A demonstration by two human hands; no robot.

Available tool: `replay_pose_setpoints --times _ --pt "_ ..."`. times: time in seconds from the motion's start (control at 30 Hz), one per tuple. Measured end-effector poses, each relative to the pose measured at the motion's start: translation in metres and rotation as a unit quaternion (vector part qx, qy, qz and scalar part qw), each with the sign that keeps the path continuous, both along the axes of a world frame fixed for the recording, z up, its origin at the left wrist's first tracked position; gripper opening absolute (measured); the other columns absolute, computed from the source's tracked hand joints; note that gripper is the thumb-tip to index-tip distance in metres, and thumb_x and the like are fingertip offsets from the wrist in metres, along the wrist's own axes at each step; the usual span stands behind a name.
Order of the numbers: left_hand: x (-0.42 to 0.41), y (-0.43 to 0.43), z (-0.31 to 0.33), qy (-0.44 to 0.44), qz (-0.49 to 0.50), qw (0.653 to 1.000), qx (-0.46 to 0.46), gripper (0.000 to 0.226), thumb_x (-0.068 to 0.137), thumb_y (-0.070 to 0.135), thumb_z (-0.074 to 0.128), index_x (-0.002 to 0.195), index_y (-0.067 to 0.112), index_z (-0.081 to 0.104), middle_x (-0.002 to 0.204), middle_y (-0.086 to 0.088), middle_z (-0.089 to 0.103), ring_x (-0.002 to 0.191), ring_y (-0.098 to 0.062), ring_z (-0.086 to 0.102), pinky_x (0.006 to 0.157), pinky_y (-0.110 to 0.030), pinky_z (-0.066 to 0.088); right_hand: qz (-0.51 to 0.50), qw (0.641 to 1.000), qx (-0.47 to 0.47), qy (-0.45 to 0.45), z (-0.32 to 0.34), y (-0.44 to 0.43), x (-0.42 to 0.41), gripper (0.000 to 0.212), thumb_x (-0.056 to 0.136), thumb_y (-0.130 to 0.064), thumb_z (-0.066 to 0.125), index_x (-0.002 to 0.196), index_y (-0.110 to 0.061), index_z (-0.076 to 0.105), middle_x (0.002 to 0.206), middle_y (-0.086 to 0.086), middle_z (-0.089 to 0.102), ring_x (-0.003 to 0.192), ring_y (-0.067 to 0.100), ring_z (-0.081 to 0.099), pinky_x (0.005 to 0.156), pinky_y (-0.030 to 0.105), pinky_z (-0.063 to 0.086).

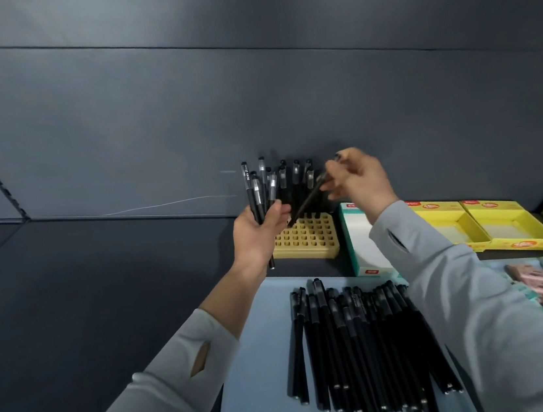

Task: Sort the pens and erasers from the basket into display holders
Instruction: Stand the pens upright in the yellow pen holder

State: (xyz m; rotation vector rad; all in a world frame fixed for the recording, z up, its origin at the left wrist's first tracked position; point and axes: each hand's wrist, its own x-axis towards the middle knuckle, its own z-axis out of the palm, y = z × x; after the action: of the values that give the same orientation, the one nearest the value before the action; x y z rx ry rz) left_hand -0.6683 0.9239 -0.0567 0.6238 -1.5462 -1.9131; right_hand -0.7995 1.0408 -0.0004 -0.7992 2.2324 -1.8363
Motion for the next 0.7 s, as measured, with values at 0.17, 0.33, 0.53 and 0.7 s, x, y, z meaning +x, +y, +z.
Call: replay_pose_setpoints --times 0.17,0.33,0.53,0.7 --pt "0.008 -0.007 -0.001 -0.018 0.008 1.0 0.0 0.023 0.097 0.027 0.056 0.1 0.003 0.056 0.064 0.005 0.058 0.045 -0.007 0.039 0.044 -0.02 0.038 -0.152 0.961 0.135 0.187 -0.007 0.018 -0.028 0.015 0.085 -0.042 0.05 0.095 -0.032 0.048 0.091 0.001 0.073 0.077 0.035 0.07 0.077 0.051 0.056" --pt "0.011 -0.005 0.003 -0.017 -0.015 1.0 0.006 0.041 0.099 0.038 0.048 0.124 0.007 0.04 0.087 -0.007 0.06 0.047 -0.018 0.056 0.058 -0.034 0.057 -0.137 0.958 0.142 0.209 -0.021 0.014 -0.029 0.005 0.094 -0.029 0.054 0.098 -0.029 0.051 0.091 0.0 0.073 0.067 0.027 0.07 0.08 0.048 0.057" --pt "0.009 -0.009 -0.005 -0.002 -0.011 1.0 -0.006 0.018 0.103 0.028 0.04 0.092 0.013 0.039 0.074 0.001 0.044 0.053 -0.007 0.035 0.05 -0.022 0.036 -0.129 0.951 0.154 0.237 -0.025 0.007 -0.033 0.008 0.095 -0.032 0.052 0.1 -0.031 0.046 0.093 0.002 0.074 0.074 0.034 0.07 0.083 0.045 0.055" --pt "0.007 -0.009 -0.009 -0.011 -0.016 1.0 -0.02 0.021 0.101 0.02 0.046 0.114 0.004 0.046 0.082 0.0 0.054 0.062 -0.006 0.047 0.056 -0.022 0.043 -0.099 0.955 0.148 0.237 -0.021 0.006 -0.031 0.008 0.095 -0.03 0.054 0.095 -0.033 0.046 0.093 0.002 0.073 0.068 0.026 0.07 0.08 0.04 0.058"
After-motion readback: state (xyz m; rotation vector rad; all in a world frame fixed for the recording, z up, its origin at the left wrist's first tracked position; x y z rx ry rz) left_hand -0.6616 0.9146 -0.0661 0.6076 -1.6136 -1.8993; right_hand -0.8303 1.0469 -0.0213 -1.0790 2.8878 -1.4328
